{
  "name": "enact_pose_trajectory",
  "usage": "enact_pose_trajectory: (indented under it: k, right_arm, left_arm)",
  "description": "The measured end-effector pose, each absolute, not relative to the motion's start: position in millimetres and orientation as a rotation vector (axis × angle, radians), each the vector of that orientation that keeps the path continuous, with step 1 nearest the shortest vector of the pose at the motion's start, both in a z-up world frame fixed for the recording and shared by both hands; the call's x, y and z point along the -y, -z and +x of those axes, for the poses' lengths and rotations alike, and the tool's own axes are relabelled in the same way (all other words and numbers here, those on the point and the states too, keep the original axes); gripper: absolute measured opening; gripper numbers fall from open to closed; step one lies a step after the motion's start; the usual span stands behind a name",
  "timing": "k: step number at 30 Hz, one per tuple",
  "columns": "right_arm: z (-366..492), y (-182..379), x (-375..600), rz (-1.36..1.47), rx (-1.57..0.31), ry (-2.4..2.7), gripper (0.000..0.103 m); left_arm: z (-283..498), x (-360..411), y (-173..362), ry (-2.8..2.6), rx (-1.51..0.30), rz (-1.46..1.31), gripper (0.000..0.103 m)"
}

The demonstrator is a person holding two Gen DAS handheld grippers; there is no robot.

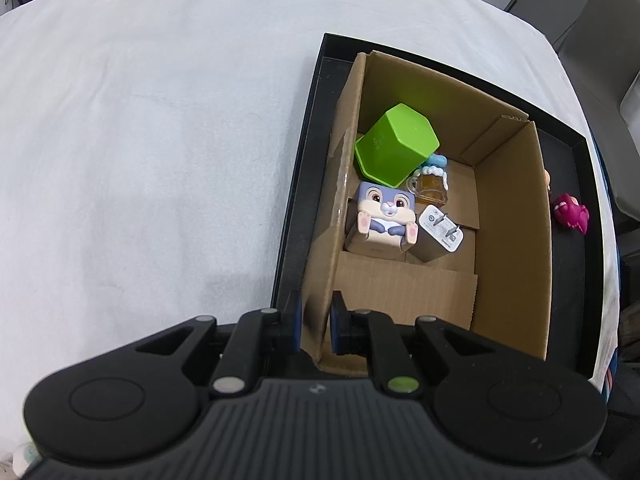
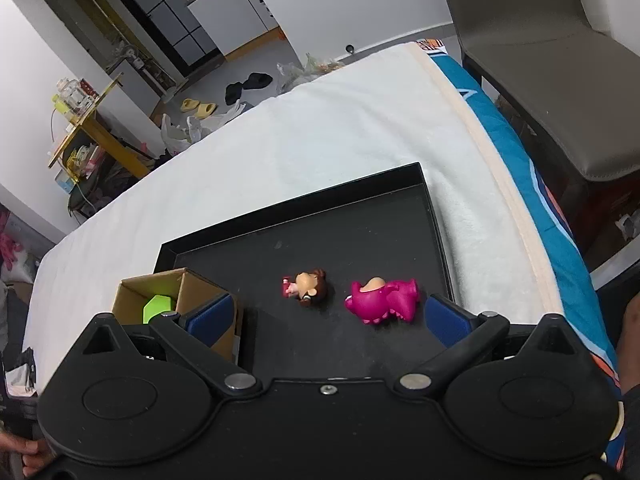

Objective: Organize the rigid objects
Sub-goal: 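Move the right gripper to the pink dinosaur figure and grasp it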

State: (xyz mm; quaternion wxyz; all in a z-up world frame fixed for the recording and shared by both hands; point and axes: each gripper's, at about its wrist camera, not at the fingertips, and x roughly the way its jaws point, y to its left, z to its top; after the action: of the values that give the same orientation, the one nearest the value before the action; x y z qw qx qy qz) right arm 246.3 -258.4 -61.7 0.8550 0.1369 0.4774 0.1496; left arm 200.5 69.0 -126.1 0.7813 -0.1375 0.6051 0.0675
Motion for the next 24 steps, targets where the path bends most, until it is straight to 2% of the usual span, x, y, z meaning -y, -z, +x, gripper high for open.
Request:
enact_pose_trajectory:
  k: [24]
  right_arm:
    - [293.9,139.5,235.2,0.162,-1.149,-0.308,0.103]
  left_arm:
    - [199.0,-81.6,130.5,-0.126,-1.311,-0.388,0.013]
